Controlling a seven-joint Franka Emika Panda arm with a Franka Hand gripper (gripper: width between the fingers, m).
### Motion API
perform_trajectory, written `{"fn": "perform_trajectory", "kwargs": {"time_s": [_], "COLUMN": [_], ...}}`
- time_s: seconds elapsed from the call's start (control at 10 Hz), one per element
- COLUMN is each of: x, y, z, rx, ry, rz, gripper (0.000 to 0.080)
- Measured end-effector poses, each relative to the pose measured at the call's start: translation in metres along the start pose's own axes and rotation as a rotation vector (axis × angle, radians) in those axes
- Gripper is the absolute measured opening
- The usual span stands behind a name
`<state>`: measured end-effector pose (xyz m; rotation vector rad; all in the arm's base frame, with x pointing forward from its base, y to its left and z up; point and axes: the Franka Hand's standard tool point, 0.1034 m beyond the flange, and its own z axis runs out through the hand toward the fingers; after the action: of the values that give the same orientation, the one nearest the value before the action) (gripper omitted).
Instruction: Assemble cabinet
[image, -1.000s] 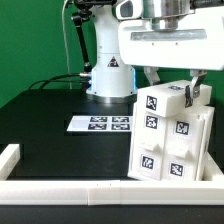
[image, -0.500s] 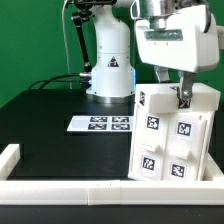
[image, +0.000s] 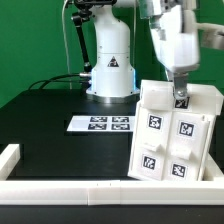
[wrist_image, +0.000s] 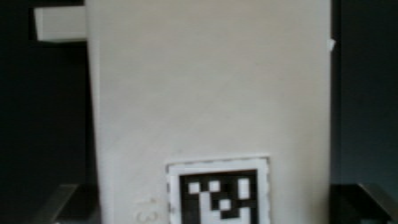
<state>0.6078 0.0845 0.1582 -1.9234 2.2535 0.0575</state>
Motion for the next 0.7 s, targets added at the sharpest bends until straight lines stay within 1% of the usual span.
{"fn": "perform_trajectory", "kwargs": {"time_s": [0.3, 0.5, 0.7], "x": [-0.0025, -0.0039, -0.0054], "y": [-0.0013, -0.0024, -0.0022], "z": [-0.0016, -0.0020, -0.0019], "rx": [0.007, 0.011, 0.012], "ry": [-0.009, -0.026, -0.035], "rz": [0.188, 0.250, 0.241], "gripper": [0.0560, 0.0560, 0.0560]}}
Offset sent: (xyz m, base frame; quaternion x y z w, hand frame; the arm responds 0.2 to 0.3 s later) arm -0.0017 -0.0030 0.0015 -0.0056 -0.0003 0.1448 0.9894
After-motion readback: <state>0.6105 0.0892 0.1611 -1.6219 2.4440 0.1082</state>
